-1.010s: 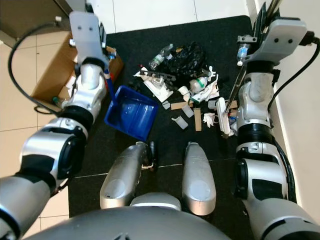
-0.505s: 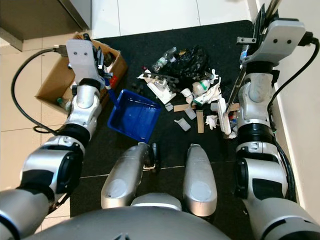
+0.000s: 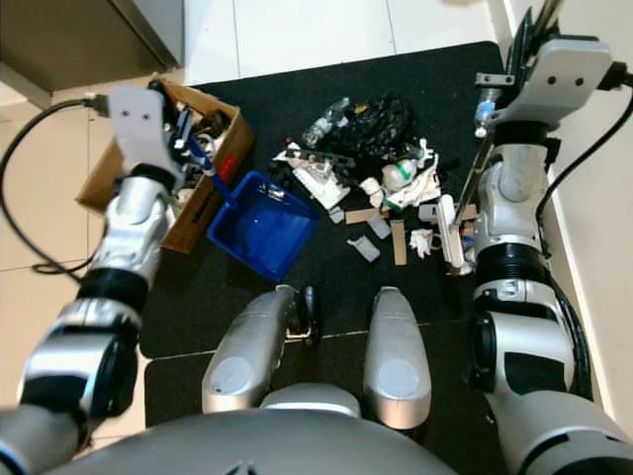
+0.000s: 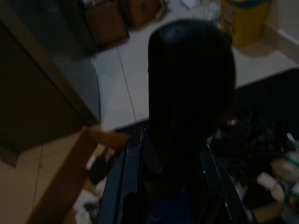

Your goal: Sweep floor

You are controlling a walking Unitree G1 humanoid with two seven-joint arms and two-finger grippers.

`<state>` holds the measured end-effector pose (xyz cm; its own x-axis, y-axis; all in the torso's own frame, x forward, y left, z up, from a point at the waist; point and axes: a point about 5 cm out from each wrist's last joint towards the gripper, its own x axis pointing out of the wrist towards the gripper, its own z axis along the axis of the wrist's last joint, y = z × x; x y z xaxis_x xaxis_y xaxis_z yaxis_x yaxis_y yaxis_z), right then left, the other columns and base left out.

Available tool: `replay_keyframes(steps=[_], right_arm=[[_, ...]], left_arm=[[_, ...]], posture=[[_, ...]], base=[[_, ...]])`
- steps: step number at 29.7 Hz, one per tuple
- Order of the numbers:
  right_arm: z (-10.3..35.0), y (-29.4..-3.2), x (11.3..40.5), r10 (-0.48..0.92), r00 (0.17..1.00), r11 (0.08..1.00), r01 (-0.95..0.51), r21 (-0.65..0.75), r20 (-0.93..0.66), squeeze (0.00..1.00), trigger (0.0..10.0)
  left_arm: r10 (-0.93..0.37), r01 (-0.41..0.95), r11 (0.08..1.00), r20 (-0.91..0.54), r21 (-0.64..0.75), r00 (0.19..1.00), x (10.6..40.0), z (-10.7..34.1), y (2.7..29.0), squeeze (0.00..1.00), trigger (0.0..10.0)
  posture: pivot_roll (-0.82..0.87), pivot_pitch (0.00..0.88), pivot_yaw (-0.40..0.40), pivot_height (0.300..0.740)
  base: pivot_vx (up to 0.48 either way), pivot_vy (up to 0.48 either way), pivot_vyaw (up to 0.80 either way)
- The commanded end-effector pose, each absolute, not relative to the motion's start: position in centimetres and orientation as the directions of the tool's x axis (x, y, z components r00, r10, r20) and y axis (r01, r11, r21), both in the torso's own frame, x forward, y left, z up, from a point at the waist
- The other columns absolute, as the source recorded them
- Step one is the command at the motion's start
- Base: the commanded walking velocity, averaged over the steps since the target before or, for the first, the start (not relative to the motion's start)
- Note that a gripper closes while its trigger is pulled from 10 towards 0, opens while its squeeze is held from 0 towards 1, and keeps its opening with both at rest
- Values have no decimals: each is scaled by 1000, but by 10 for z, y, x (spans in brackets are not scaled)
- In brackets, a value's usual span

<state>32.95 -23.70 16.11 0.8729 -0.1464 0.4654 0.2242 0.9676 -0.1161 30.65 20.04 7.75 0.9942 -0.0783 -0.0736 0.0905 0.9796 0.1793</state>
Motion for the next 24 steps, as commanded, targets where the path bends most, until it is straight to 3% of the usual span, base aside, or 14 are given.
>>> replay_keyframes(steps=[1, 6, 14, 24], right_arm=[[163, -234, 330, -133, 868, 969, 215, -119, 478, 0, 10000], [163, -233, 331, -131, 870, 970, 212, -121, 476, 0, 10000], [161, -234, 332, -132, 874, 970, 212, -121, 468, 0, 10000], [161, -232, 333, -134, 874, 971, 210, -115, 467, 0, 10000]], left_arm=[[-83, 106, 975, -122, 195, 989, 302, 73, 208, 0, 10000], [-92, 117, 982, -165, 151, 982, 298, 83, 211, 0, 10000], [-91, 161, 968, -326, 194, 941, 291, 89, 220, 0, 10000], [-89, 195, 954, -405, 229, 910, 296, 96, 232, 0, 10000]], posture=[[52, 137, 114, 740], [52, 136, 114, 740], [69, 137, 116, 740], [72, 137, 119, 740]], base=[[0, 0, 0], [0, 0, 0], [0, 0, 0], [0, 0, 0]])
